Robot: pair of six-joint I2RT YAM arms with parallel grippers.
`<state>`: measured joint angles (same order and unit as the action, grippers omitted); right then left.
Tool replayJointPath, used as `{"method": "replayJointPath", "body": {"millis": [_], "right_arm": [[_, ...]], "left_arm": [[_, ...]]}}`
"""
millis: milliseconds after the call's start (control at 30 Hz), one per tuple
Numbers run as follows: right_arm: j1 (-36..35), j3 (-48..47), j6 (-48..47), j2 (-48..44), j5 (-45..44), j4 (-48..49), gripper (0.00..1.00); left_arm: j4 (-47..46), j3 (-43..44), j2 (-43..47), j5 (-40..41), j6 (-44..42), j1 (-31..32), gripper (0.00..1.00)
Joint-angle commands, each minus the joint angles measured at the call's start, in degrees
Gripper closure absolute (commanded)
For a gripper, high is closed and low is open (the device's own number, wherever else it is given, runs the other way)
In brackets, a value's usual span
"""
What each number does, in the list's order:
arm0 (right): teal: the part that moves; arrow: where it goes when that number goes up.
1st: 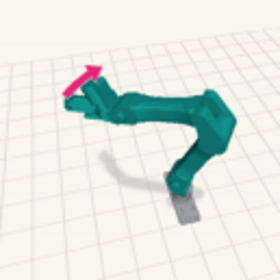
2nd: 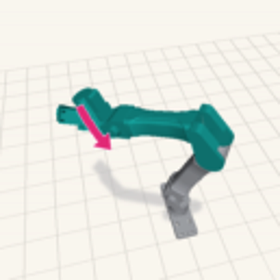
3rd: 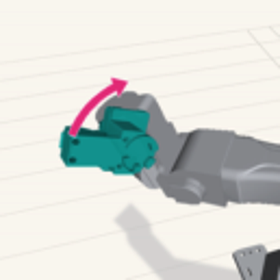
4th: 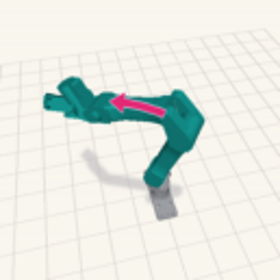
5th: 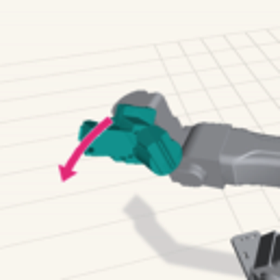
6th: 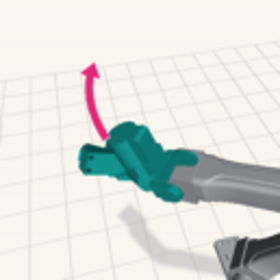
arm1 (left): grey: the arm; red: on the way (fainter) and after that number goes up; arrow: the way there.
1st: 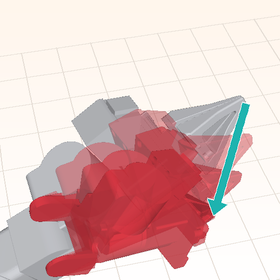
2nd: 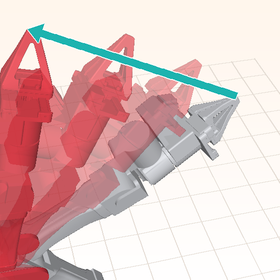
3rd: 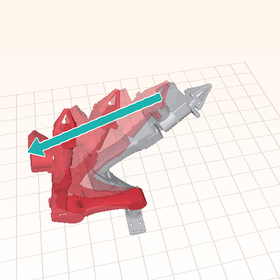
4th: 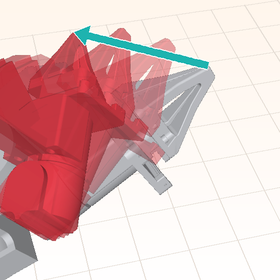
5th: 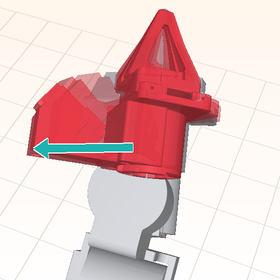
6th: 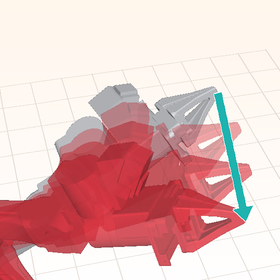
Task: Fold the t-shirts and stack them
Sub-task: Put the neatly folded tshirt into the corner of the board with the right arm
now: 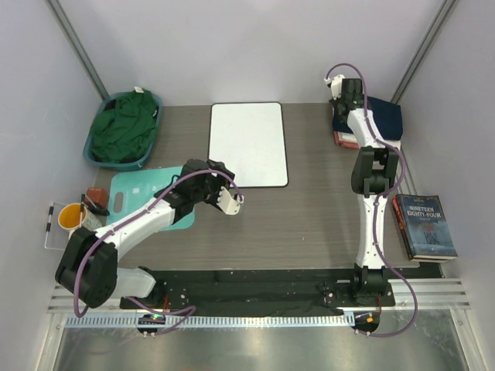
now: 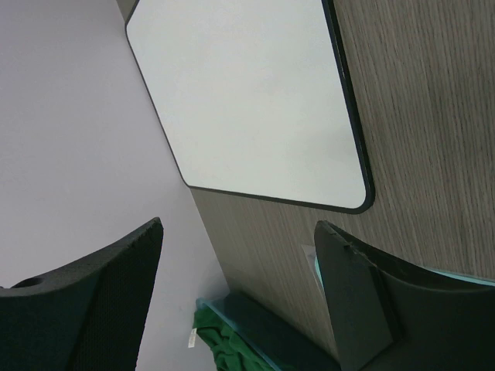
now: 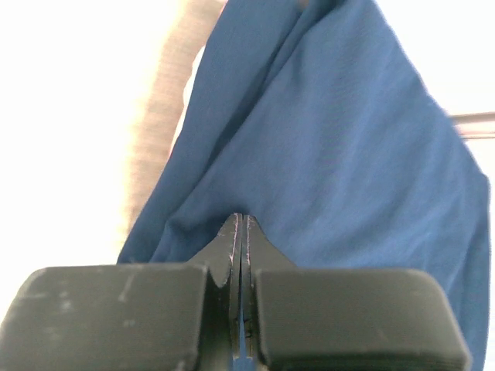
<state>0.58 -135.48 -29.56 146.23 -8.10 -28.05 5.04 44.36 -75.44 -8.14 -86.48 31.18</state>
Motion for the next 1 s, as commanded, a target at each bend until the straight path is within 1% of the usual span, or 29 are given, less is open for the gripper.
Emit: {"method": "replayJointPath", "body": {"millis": [0,67,100,200,267,400,467,633,667,767,800,900,967], "right_arm": [[-0.6,3.2,-0.1,-6.0,-10.9,15.1,0.99],[-0.2,2.9,-1.9,-5.6,-17.8,18.0,0.99],[-0.1,3.6,-2.6,-5.7,-19.5,21.6,0.99],[1.1,5.2,-3.7,-6.1,-23.6,24.4,0.99],[1.7,6.4,-4.6,-7.0,-24.3,24.2,0.99],[3.5,12.8,-5.8,-10.1,-26.3,24.0,0.99],[4.7,14.3,-6.3,-11.7,-27.5,23.7,0.99],[7.6,16.9,-6.8,-13.8,-27.1,21.2,0.99],[8.6,17.2,-6.0,-14.0,-25.6,20.3,0.99],[10.0,18.8,-4.5,-14.0,-20.1,13.8,0.99],[10.1,20.1,-5.3,-13.3,-18.8,10.1,0.99],[10.1,22.4,-5.9,-12.3,-14.7,2.9,0.99],[10.1,25.3,-5.5,-13.3,-12.9,2.3,0.99]], "left_arm": [[0.8,3.3,-0.8,-1.0,-1.1,-0.5,0.21],[1.1,3.6,-0.8,-1.2,-1.1,-0.6,0.21],[1.0,3.7,-0.8,-1.2,-1.3,-0.6,0.21],[1.2,3.9,-1.0,-1.3,-1.7,-0.9,0.21],[1.3,4.2,-1.1,-1.4,-1.8,-1.1,0.21],[1.8,4.9,-1.2,-1.8,-1.9,-1.3,0.21],[2.2,5.2,-1.3,-2.0,-2.3,-1.4,0.21],[2.3,6.0,-1.6,-2.9,-3.1,-1.4,0.21],[2.3,6.1,-1.8,-3.2,-3.0,-1.4,0.21],[2.3,6.6,-2.2,-3.8,-3.3,-1.4,0.21],[2.3,6.8,-2.3,-3.6,-3.3,-1.4,0.21],[2.8,7.5,-2.2,-3.5,-2.4,-1.5,0.21],[3.2,7.7,-1.8,-3.6,-1.5,-1.6,0.20]]}}
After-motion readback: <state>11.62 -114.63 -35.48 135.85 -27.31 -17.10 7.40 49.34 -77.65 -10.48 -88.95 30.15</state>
